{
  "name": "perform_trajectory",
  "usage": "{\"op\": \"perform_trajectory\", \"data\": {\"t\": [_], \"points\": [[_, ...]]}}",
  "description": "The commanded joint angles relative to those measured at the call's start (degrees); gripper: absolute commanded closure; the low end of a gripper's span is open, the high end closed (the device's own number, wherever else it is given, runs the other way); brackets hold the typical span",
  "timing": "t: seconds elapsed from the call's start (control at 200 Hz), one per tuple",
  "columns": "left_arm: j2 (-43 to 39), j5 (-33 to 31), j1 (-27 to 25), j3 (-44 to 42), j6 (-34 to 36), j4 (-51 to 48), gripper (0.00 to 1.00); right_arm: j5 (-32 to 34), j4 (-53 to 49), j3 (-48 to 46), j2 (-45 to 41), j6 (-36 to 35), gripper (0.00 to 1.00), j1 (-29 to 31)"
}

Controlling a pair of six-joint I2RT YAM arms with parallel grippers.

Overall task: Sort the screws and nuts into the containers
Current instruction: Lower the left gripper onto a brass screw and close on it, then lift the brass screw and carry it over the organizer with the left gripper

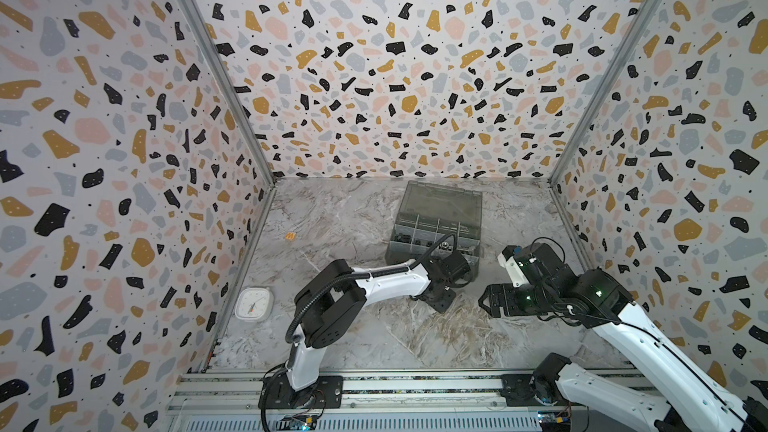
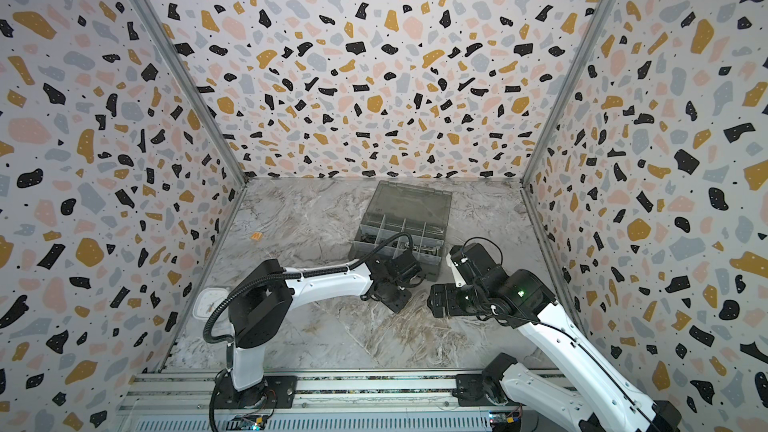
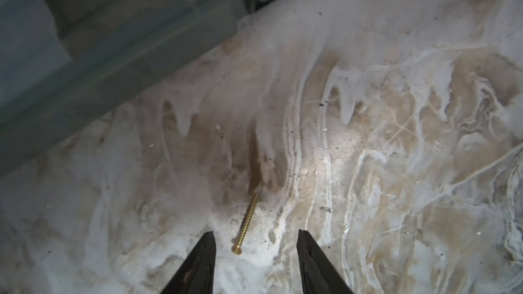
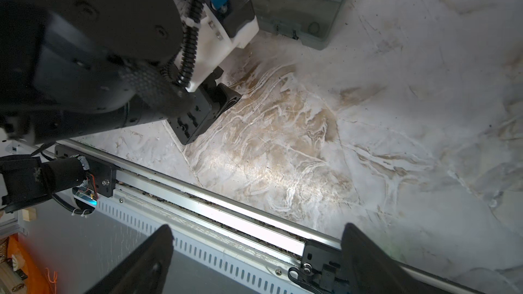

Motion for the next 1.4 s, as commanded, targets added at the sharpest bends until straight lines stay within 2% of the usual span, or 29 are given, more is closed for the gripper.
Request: {"op": "perform_trajectory", "data": {"t": [0.0, 0.335, 0.636, 0.716, 0.901, 0.991, 1.136, 1.392], "points": [[0.98, -0.35, -0.55, 1.3, 1.69, -1.04, 0.55, 1.75, -4.17, 0.79, -1.84, 1.82, 0.06, -0.22], [2.41, -2.63, -0.55, 0.94, 2.5, -1.01, 0.59, 2.85, -5.61, 2.12, -2.05, 1.15, 0.06, -0.23], [4.08, -1.13, -0.51, -0.93, 2.75, 0.05, 0.61, 2.7, -5.51, 2.03, -1.21, 0.44, 0.06, -0.22], [4.67, 0.35, -0.13, -1.33, 2.86, -0.03, 0.65, 2.78, -5.41, 1.99, -1.21, 0.35, 0.06, -0.18], [4.72, 1.94, 0.31, -2.22, 2.84, -0.77, 0.88, 2.94, -5.2, 2.03, -1.19, 0.44, 0.06, -0.26], [4.28, 2.02, 0.41, -2.31, 2.92, -1.55, 0.95, 3.14, -4.93, 2.12, -1.13, 0.39, 0.06, -0.33], [3.58, 0.93, 0.63, -1.2, 3.19, -3.67, 0.98, 3.27, -4.47, 2.38, -0.76, 0.18, 0.06, -0.28], [0.94, -0.07, 2.21, 1.47, 2.37, -6.75, 0.98, 3.49, -3.63, 3.18, -0.45, -0.06, 0.06, -0.51]]}}
